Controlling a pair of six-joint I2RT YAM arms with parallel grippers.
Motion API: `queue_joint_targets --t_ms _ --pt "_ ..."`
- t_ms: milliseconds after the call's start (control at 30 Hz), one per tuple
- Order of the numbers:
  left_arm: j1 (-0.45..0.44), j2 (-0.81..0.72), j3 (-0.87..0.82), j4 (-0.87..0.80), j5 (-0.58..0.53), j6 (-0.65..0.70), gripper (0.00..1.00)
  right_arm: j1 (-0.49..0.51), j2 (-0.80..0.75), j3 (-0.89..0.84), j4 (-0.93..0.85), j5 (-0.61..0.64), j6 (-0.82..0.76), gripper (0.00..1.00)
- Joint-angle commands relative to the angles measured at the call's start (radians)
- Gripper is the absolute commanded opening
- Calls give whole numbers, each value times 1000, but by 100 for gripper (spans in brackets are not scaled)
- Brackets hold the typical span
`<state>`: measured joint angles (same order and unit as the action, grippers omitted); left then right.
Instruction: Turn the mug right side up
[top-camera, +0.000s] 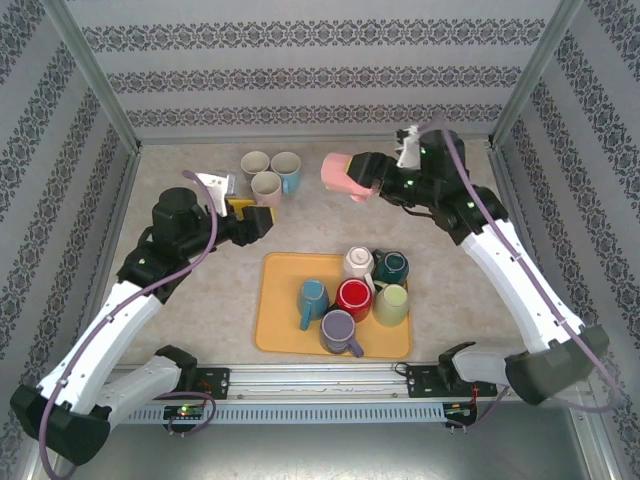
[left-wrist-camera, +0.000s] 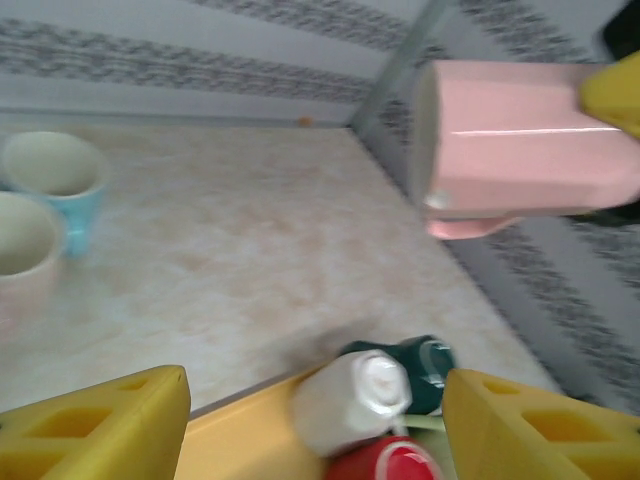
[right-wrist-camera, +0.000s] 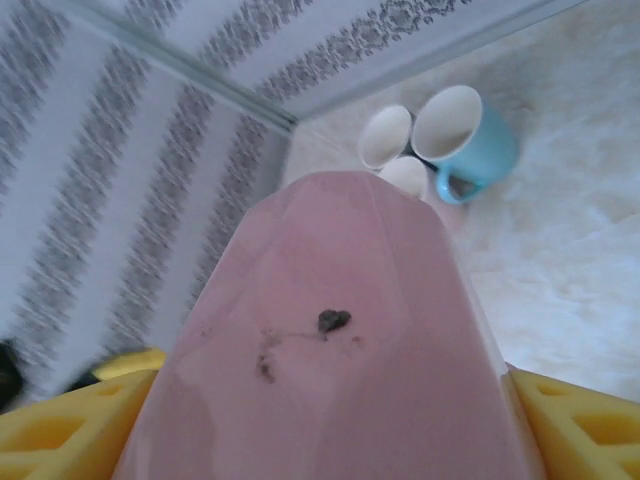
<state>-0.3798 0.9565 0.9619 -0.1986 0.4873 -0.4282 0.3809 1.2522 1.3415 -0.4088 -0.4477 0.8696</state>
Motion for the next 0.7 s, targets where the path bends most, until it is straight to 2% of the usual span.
queue_joint_targets --t_ms 0,67,100,300,467,667 --pt "-11 66 -70 385 289 -228 70 -34 -48 -139 443 -89 379 44" --pt "-12 139 -98 591 364 -357 70 -36 -75 -200 561 -83 479 44" --pt "-15 172 -98 643 387 -387 70 -35 -86 -222 599 -77 508 43" --pt "-42 320 -98 959 504 -498 69 -19 -146 -320 771 -23 663 39" --pt "-40 382 -97 1041 503 -515 69 -1 -167 -348 813 -2 724 37" --pt "-42 499 -73 1251 516 -646 68 28 -174 -352 856 10 758 37"
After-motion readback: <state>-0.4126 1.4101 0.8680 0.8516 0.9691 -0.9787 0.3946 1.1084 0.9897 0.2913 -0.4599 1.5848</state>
